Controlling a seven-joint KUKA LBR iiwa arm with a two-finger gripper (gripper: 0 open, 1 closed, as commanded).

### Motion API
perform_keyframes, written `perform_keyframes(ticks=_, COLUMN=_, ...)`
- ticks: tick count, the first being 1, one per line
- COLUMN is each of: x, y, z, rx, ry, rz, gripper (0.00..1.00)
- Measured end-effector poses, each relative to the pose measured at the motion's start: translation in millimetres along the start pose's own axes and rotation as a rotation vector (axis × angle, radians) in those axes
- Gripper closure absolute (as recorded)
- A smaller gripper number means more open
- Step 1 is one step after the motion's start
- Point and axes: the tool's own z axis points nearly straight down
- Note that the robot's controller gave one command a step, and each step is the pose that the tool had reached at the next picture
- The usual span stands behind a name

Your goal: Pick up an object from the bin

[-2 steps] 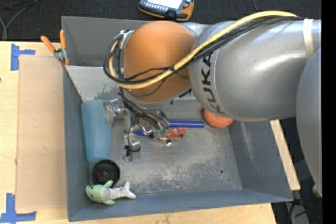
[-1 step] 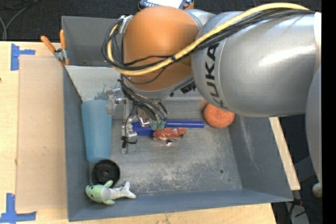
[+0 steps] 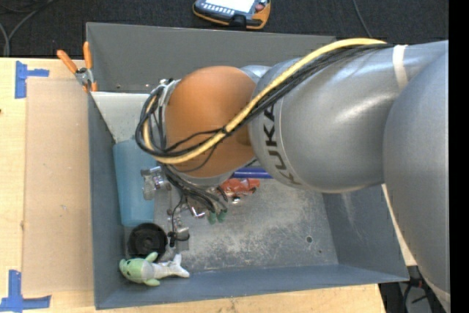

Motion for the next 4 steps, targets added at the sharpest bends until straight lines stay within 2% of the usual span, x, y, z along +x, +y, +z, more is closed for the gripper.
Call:
perform_keyframes(ticks=1, x=7.7, y=-1, z=12, rx=0.0, ry=-0.006, rz=0.033, gripper=0.0)
perform_keyframes(ticks=2, x=6.7, y=2, z=18, rx=-0.001, ry=-0.012, rz=0.034, gripper=0.0)
perform_keyframes(ticks=3, x=-3.4, y=0, z=31, rx=0.0, ry=0.004, rz=0.099, gripper=0.0)
perform_keyframes(ticks=4, x=-8.0, y=-8, z=24, rx=-0.001, ry=-0.002, rz=0.002, gripper=0.0)
